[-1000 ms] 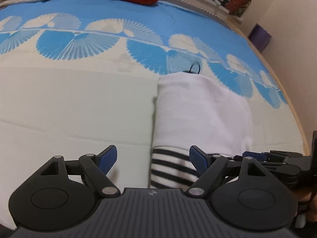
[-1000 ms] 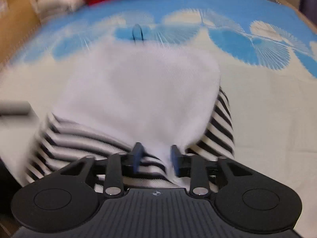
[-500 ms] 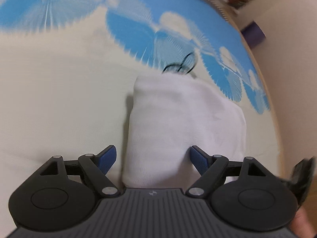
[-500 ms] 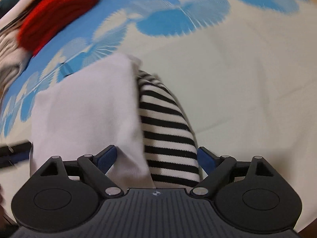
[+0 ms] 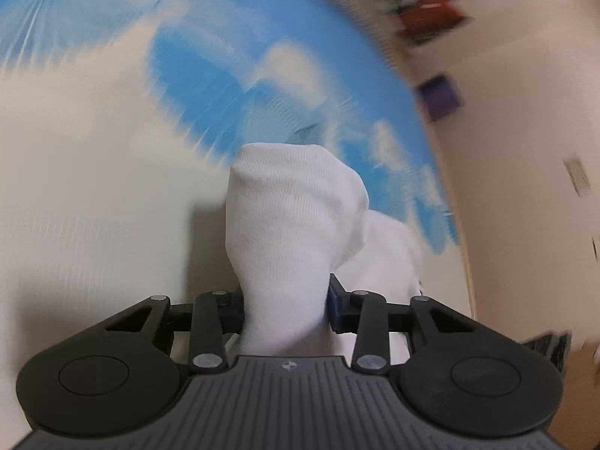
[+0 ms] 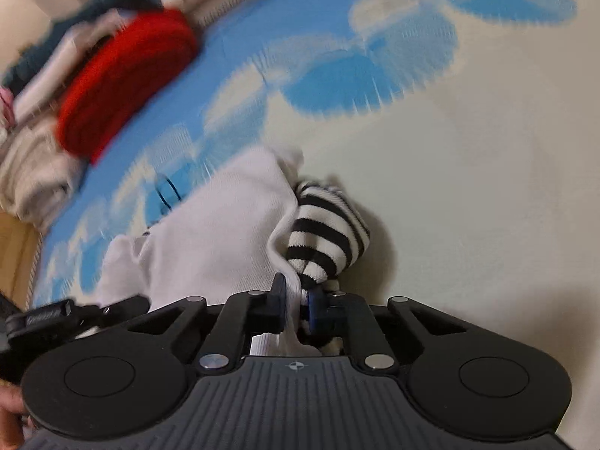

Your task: Fold small clothes

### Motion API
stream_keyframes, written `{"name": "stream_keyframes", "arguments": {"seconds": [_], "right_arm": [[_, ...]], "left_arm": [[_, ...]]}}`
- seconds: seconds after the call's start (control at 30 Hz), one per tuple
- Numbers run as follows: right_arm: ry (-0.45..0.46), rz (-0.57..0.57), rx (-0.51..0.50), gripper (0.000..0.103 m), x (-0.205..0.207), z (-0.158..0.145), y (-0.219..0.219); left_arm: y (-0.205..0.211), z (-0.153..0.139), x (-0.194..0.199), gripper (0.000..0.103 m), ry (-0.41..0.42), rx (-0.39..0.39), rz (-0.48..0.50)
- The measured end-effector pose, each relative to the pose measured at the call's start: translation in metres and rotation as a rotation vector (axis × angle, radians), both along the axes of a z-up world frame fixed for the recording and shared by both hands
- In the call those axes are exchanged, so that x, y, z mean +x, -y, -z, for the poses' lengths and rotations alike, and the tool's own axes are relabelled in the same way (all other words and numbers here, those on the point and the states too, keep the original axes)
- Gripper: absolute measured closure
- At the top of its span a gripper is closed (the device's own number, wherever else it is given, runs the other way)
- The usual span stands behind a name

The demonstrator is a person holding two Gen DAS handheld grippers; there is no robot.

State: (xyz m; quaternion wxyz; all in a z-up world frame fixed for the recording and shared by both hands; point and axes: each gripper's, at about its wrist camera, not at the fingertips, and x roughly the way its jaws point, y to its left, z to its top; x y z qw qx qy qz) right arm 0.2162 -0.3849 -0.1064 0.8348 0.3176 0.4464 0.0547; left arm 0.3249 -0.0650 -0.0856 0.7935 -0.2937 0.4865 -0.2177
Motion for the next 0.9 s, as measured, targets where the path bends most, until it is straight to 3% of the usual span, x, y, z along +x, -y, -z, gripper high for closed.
{"name": "stream_keyframes", "arguments": {"seconds": [0.1,0.17,0.2,0.27,0.3,0.4,0.5,0.57,0.63,0.7,0.77,0.9], "right_arm": [[0.134,0.021,0.0,0.093,0.006,-0.02,-0.001],[0.211,0.022,-0.017,0.092,0.011,-0.031,-0.006],[0.234,0.015,-0.03,0.092,0.015,-0.035,-0.012],[0.209,0.008,-0.083,0.085,0.024,-0.034,-0.022],[0.182,0.019,-0.125,0.081,0.035,-0.029,-0.028],[0.154,0.121,-0.278,0.075,0.044,-0.029,-0.029],[0.206,0.112,-0.243,0.072,0.044,-0.038,-0.025],[0.204,0.018,-0.197,0.066,0.045,-0.035,-0.034],[0.133,-0.12,-0.167,0.059,0.051,-0.021,-0.051],[0.004,-0.225,-0.264,0.05,0.058,0.003,-0.068],[-0.03,-0.201,-0.291,0.047,0.06,0.01,-0.066],[0.026,-0.136,-0.262,0.048,0.05,-0.008,-0.052]], "left_arm": [[-0.003,-0.031,0.002,0.058,0.167,0.039,-0.005],[-0.008,-0.039,0.007,0.043,0.212,0.094,-0.055],[-0.012,-0.041,0.009,0.034,0.227,0.146,-0.108],[-0.019,-0.046,0.007,0.032,0.277,0.244,-0.176],[-0.022,-0.047,0.007,0.033,0.277,0.255,-0.174],[-0.025,-0.041,0.004,0.045,0.211,0.191,-0.108],[-0.015,-0.036,-0.004,0.046,0.193,0.239,-0.037],[-0.011,-0.026,-0.008,0.046,0.153,0.267,0.015],[0.0,-0.007,-0.016,0.046,0.105,0.325,0.07],[0.011,0.008,-0.022,0.046,0.108,0.446,0.103],[0.012,0.003,-0.027,0.046,0.118,0.455,0.084],[0.008,-0.017,-0.051,0.047,0.147,0.443,0.114]]}}
